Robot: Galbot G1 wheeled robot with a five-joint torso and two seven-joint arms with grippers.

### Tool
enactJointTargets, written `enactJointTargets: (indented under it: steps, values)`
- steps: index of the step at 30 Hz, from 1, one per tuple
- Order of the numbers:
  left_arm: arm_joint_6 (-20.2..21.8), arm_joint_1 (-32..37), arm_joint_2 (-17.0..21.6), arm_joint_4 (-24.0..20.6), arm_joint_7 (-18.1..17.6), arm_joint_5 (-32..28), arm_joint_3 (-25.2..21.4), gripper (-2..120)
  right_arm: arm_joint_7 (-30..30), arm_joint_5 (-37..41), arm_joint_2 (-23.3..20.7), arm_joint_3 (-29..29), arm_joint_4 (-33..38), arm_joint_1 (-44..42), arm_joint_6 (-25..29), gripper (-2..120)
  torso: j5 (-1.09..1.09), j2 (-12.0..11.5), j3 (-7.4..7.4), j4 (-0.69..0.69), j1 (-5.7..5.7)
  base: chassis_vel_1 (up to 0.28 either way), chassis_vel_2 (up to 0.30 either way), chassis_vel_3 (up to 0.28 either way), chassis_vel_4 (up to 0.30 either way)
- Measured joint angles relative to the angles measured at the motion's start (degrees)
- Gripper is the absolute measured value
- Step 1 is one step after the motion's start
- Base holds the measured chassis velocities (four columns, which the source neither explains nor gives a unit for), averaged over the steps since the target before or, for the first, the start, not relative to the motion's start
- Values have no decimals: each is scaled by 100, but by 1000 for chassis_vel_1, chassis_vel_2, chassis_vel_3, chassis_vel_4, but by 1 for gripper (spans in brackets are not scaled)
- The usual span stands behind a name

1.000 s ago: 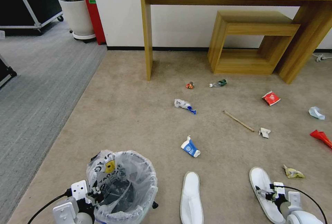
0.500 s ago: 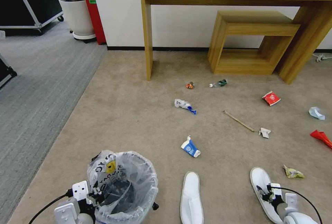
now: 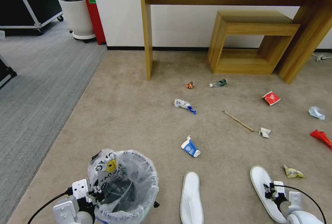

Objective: Pick up the trash bin and place the garbage on the floor into it.

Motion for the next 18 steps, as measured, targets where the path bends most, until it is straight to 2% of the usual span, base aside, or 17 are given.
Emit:
enactJointTargets:
  steps: [1, 2, 3, 4, 5, 6, 7, 9, 10, 12, 13, 14, 17, 18]
  values:
    - [1, 3, 2, -2, -8, -18, -3, 0, -211, 147, -23, 111, 278, -24, 267, 0, -2, 0, 0, 0, 0, 0, 0, 0, 0]
    - [1, 3, 2, -2, -8, -18, -3, 0, -211, 147, -23, 111, 278, -24, 267, 0, -2, 0, 0, 0, 0, 0, 0, 0, 0]
    - [2, 3, 5, -5, -16, -32, -10, 0, -455, 300, -45, 161, 440, -28, 597, 0, -2, 0, 0, 0, 0, 0, 0, 0, 0]
    - [5, -4, 7, -14, -25, -61, -18, 0, -1014, 622, -91, 199, 665, -5, 1211, 0, -2, 0, 0, 0, 0, 0, 0, 0, 0]
    - [7, -11, 9, -19, -25, -81, -21, 0, -1270, 783, -108, 209, 763, 12, 1430, 0, -1, 0, 0, 0, 0, 0, 0, 0, 0]
    - [7, -11, 9, -19, -25, -81, -21, 0, -1270, 783, -108, 209, 763, 12, 1430, 0, -1, 0, 0, 0, 0, 0, 0, 0, 0]
    - [9, -18, 10, -21, -27, -97, -26, 0, -1585, 1008, -130, 220, 915, 30, 1631, 0, -1, 0, 0, 0, 0, 0, 0, 0, 0]
    - [40, -85, 20, -25, -38, -188, -64, 0, -2518, 2000, -225, 172, 1831, 123, 1952, 0, -4, 0, 0, -1, 0, 0, 0, 0, 0]
    - [40, -85, 20, -25, -38, -188, -64, 0, -2518, 2000, -225, 172, 1831, 123, 1952, 0, -4, 0, 0, -1, 0, 0, 0, 0, 0]
    - [60, -143, 20, -27, -39, -269, -111, 0, -2825, 2612, -305, -106, 2672, 233, 1897, 0, -6, 0, -1, 2, 0, 0, 0, 0, 0]
    - [60, -143, 20, -27, -39, -269, -111, 0, -2825, 2612, -305, -106, 2672, 233, 1897, 0, -6, 0, -1, 2, 0, 0, 0, 0, 0]
    - [65, -167, 12, -42, -25, -342, -153, 0, -2915, 2899, -377, -442, 3114, 265, 1747, 0, -2, 0, -1, 2, 0, 0, 0, 0, 0]
    - [62, -298, -40, -52, -7, -487, -188, 0, -2971, 3128, -478, -1214, 3605, 417, 1609, 0, -2, 0, 0, 0, 0, 0, 0, 0, 0]
    - [62, -298, -40, -52, -7, -487, -188, 0, -2971, 3128, -478, -1214, 3605, 417, 1609, 0, -2, 0, 0, 0, 0, 0, 0, 0, 0]
